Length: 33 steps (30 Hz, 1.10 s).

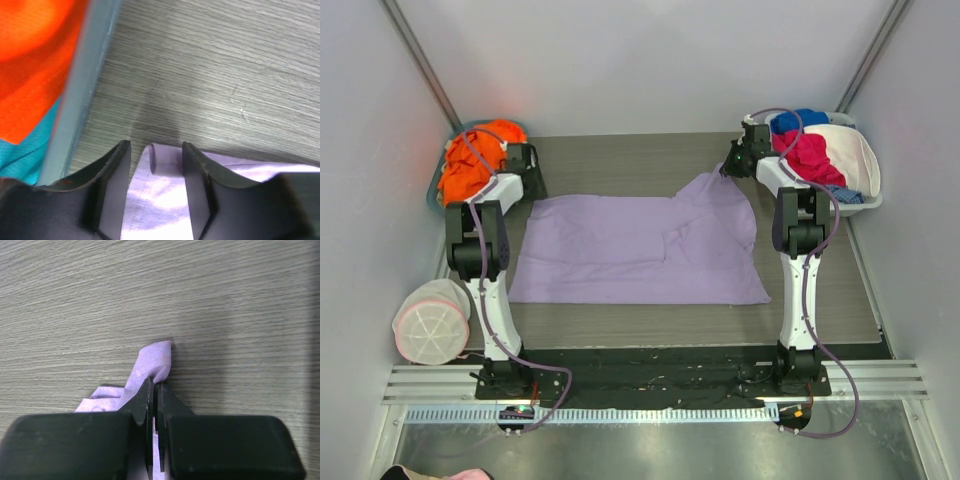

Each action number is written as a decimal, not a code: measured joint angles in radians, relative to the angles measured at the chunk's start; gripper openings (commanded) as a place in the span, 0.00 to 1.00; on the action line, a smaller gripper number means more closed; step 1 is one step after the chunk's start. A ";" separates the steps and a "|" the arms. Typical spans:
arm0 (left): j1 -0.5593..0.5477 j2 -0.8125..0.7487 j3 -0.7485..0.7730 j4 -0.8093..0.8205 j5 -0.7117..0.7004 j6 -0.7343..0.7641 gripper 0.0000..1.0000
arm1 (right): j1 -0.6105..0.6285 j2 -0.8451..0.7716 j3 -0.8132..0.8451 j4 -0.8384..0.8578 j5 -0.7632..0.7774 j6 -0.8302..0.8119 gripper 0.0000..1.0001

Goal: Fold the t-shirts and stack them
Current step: Fold the tshirt

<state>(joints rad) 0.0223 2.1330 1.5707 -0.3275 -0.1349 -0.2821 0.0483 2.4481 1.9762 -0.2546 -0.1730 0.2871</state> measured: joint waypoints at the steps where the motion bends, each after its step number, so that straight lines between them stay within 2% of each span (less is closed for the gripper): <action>1: 0.003 0.000 0.000 0.000 0.000 -0.002 0.42 | 0.000 0.000 0.000 0.000 -0.001 0.000 0.01; 4: 0.008 0.000 0.000 -0.002 -0.003 -0.002 0.41 | 0.000 0.000 0.000 0.000 -0.002 0.000 0.01; 7: 0.008 0.000 0.000 -0.003 -0.003 0.000 0.50 | 0.000 0.000 0.000 0.000 -0.003 0.000 0.01; 9: 0.006 0.000 0.000 -0.003 -0.001 0.000 0.62 | 0.000 0.000 0.000 0.000 -0.003 0.000 0.01; 11: 0.002 0.000 0.000 -0.003 0.007 0.000 0.67 | 0.000 0.000 0.000 0.000 -0.005 0.000 0.01; 33: 0.003 -0.027 0.036 -0.014 0.031 -0.006 0.69 | 0.000 0.013 0.016 -0.001 -0.022 0.002 0.01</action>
<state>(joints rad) 0.0250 2.1063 1.6070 -0.3412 -0.1040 -0.2882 0.0483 2.4607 1.9923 -0.2554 -0.1947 0.2890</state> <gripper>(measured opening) 0.690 0.041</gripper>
